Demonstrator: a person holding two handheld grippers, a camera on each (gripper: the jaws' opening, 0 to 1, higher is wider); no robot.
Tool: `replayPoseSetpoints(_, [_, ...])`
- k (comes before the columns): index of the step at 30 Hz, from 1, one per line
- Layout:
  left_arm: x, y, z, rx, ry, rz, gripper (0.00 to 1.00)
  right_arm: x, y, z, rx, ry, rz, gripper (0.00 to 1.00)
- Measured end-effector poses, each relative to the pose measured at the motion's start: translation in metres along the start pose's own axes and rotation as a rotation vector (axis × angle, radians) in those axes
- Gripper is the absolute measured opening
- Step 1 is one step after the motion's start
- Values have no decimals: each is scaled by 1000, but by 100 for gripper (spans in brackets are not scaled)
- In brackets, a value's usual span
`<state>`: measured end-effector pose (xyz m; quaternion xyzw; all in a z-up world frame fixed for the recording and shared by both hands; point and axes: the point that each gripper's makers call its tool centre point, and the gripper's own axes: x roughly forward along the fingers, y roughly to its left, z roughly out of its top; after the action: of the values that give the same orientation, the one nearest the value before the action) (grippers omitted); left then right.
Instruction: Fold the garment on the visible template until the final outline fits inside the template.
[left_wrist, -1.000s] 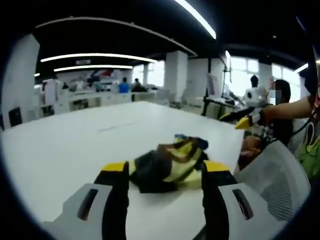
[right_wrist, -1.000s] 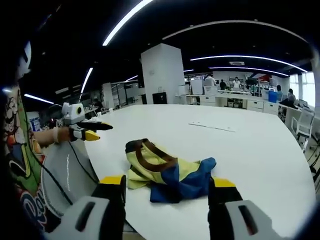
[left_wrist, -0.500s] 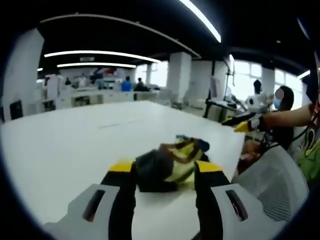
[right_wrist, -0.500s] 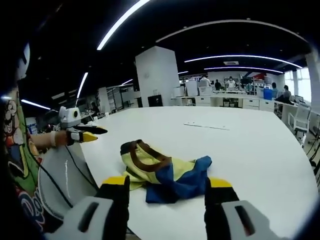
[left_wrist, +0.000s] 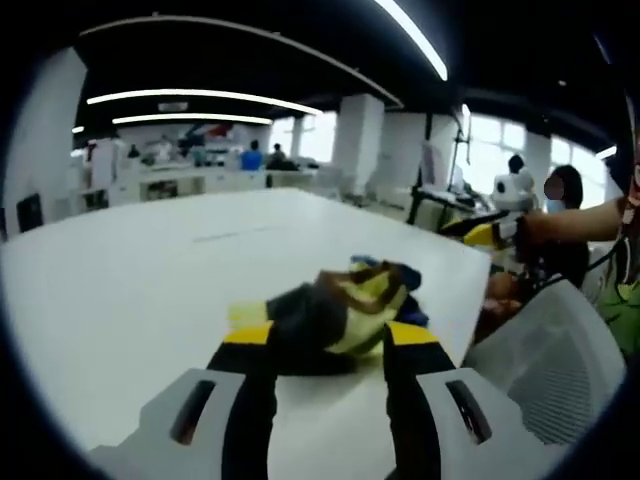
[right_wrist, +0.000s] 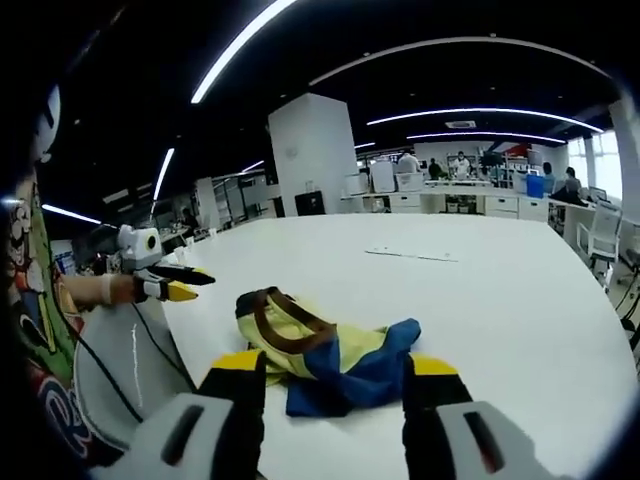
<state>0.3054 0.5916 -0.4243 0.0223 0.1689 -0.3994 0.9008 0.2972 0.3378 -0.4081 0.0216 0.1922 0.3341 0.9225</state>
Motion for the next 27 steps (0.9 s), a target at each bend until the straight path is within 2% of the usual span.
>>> replayPoseSetpoints(2, [1,-4,-4,22,28,-21,38,4,0,-4,-10,11,8,50])
replayPoseSetpoints(4, [2,-6,-1,62,26,-14,38,9,-2,-8,-12,22,7,49])
replayPoseSetpoints(11, [3,-9,-2,69,35,-31,33,11,-1,-10,-33,25,2,45])
replayPoseSetpoints(13, [5,-5,0,65,31,-42,31,9,-3,-18,-102,89,4,44])
replayPoseSetpoints(18, [13,9,0,84,53,-54,28,4,-2,-22,-142,124,5,38])
replayPoseSetpoints(21, [19,18,2,95,53,-62,27,1,-4,-27,-179,156,-13,39])
replayPoseSetpoints(24, [26,19,0,127,64,-81,22,2,-6,-31,-195,173,-21,37])
replayPoseSetpoints(27, [33,19,-1,150,74,-96,20,9,-5,-38,-201,205,1,34])
